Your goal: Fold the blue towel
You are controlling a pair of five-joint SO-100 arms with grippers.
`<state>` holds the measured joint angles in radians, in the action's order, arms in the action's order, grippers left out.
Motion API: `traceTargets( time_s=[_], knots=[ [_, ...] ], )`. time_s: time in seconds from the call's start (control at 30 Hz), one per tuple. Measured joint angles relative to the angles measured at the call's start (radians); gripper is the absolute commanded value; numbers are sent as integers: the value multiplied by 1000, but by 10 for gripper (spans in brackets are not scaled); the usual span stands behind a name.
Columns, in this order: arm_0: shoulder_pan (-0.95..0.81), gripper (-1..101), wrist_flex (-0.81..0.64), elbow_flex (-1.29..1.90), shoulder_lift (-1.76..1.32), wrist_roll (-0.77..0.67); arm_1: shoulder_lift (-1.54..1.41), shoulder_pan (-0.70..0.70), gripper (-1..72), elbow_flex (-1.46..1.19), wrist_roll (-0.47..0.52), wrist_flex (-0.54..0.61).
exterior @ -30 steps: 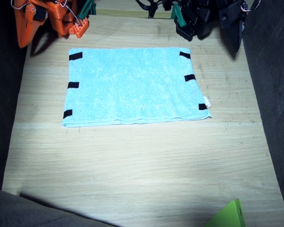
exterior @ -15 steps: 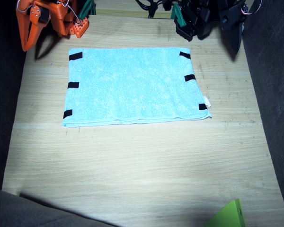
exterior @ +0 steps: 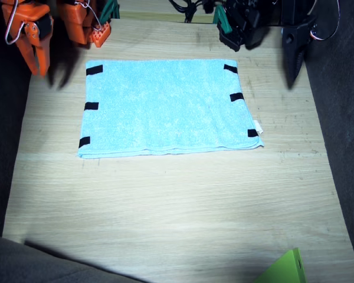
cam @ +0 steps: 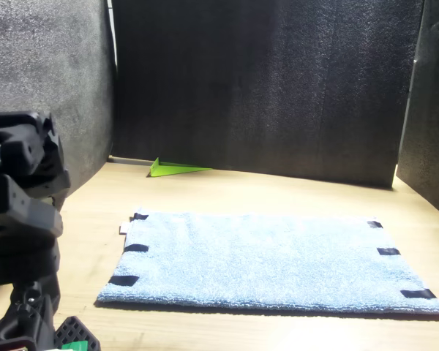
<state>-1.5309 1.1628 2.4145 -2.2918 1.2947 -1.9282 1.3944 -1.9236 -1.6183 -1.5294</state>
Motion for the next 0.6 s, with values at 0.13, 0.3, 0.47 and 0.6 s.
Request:
traceTargets(
  time_s=[0.13,0.3,0.47,0.6],
  knots=[
    [37,1,-34,-2,66,-18,147,120,176,109,-95,-9],
    [104,-3,5,-137,264,-23,331,173,189,235,-190,18],
    [146,63,35,-152,299,-14,462,183,199,279,-238,20],
    [163,89,31,-112,219,0,486,209,199,262,-268,43]
  ],
)
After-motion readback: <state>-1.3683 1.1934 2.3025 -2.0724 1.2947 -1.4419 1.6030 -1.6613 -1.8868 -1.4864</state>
